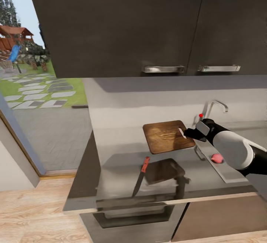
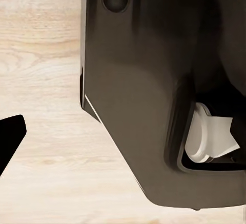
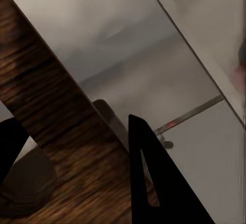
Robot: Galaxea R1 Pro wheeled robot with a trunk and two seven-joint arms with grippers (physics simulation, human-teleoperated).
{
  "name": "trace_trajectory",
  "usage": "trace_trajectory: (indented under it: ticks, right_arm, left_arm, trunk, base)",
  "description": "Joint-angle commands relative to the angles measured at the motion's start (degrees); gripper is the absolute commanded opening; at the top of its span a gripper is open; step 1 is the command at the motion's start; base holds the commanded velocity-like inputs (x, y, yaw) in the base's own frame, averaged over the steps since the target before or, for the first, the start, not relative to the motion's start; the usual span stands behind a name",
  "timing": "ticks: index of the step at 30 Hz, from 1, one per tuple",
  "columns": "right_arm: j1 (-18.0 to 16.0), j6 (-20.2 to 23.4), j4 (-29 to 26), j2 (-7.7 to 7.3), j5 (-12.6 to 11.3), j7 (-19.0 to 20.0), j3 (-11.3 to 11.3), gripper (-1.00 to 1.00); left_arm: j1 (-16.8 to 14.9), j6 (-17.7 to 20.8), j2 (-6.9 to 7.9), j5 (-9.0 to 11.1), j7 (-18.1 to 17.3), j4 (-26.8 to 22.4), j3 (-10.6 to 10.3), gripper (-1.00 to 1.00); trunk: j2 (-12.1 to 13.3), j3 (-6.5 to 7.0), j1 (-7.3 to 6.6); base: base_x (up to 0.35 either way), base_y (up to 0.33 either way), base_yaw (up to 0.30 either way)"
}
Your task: In the kitchen, take the Vidalia onion out of the sink, dice it on the chopping board with the paring knife, put the diced onion into the bowl on the countertop, then place both the paring knife and the chopping board into the sink.
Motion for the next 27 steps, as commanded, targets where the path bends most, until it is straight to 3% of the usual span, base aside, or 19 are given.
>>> trace_trajectory:
  ticks: [1, 6, 19, 27]
  right_arm:
    - [-0.04, 0.30, -0.07, 0.05, 0.63, -0.09, -0.55, -1.00]
    - [0.02, 0.30, -0.05, 0.94, 0.63, -0.14, -0.56, -1.00]
    - [1.68, -2.70, -0.13, 5.99, 0.63, -3.04, -0.61, -1.00]
    - [2.73, -2.98, -0.13, 7.87, 0.56, -3.22, -0.63, -1.00]
  left_arm:
    - [0.02, 0.02, 0.00, 0.33, -0.35, -0.08, 0.27, 1.00]
    - [0.02, 0.02, 0.00, 0.35, -0.31, -0.08, 0.28, 1.00]
    - [0.02, 0.02, 0.00, 0.44, -0.30, 0.15, 0.42, 1.00]
    - [0.02, -0.01, 0.00, 0.44, -0.29, 0.45, 0.44, 1.00]
  trunk:
    - [-0.11, -0.11, 0.03]
    - [-0.11, -0.11, 0.03]
    - [-0.11, -0.11, 0.03]
    - [-0.11, -0.11, 0.03]
  base:
    - [0.000, -0.197, 0.000]
    - [0.000, -0.198, 0.000]
    - [0.000, -0.194, 0.000]
    - [0.000, -0.044, 0.000]
